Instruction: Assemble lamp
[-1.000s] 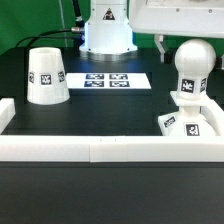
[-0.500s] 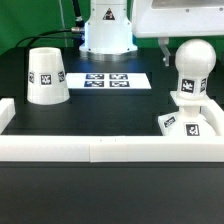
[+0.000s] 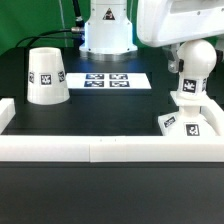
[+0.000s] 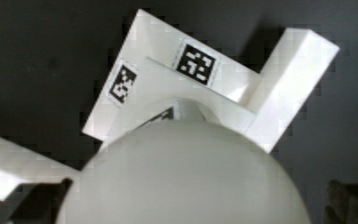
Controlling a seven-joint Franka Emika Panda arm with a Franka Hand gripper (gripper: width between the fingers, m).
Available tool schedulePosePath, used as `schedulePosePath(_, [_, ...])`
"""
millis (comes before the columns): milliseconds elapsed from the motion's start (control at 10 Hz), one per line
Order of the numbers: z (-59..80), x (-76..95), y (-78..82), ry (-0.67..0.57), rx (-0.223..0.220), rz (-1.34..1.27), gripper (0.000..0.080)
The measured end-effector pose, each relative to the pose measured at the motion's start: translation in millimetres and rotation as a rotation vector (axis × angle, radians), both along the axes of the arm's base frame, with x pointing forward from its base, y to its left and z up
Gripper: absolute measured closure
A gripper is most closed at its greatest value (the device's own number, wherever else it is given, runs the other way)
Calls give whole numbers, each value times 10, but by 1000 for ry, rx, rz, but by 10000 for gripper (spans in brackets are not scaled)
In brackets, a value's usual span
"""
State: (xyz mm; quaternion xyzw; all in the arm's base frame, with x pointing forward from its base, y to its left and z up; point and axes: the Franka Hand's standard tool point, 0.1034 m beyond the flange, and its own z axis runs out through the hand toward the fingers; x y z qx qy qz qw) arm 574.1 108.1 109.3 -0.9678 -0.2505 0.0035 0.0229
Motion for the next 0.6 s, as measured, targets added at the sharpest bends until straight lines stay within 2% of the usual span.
schedulePosePath(600, [15,29,-62,-20,-9,442,101])
